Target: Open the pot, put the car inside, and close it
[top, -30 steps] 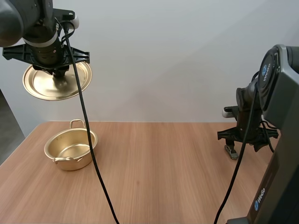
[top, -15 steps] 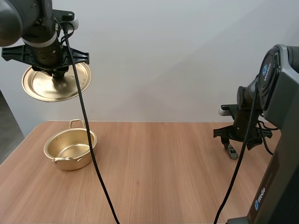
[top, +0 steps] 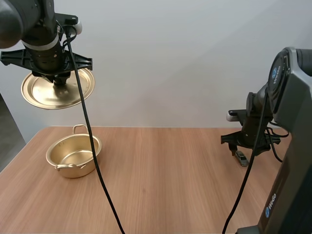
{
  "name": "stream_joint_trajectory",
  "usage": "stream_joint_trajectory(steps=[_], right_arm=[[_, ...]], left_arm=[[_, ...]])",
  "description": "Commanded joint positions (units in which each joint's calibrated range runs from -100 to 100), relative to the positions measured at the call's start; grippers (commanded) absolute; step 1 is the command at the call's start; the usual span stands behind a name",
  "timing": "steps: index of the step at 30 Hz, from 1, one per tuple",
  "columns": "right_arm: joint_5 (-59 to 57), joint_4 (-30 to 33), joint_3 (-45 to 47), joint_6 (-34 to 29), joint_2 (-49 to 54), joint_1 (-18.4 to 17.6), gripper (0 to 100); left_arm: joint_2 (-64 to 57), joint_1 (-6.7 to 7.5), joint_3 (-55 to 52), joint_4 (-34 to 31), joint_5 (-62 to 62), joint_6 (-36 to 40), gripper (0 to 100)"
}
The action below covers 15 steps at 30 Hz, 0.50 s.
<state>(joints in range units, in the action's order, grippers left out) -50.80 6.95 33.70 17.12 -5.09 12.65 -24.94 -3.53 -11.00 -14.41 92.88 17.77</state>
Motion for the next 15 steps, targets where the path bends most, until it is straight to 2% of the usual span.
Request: stream_joint_trajectory(steps=[1, 9, 12, 13, 14, 15], right_arm=[[0.0, 0.1, 0.0, 0.0, -2.2, 0.0, 100], [3.0, 0.2, 0.0, 0.0, -5.1, 0.0, 100], [5.3, 0.2, 0.0, 3.1, -5.1, 0.0, 100], [5.8, 0.2, 0.0, 4.3, -5.1, 0.0, 87], [6.1, 0.2, 0.0, 5.4, -5.1, 0.0, 66], [6.3, 0.2, 0.0, 5.6, -5.1, 0.0, 38]], left_arm=[[0.0, -0.01, 0.0, 0.0, 0.4, -0.7, 0], [0.0, -0.01, 0.0, 0.0, 2.9, -0.8, 0], [-0.2, -0.01, 0.0, 0.0, 3.7, -0.8, 0], [-0.4, -0.01, 0.0, 0.0, 3.7, -0.8, 0], [-0.5, -0.01, 0.0, 0.0, 3.8, -0.8, 0], [-0.6, -0.01, 0.0, 0.0, 3.9, -0.8, 0]])
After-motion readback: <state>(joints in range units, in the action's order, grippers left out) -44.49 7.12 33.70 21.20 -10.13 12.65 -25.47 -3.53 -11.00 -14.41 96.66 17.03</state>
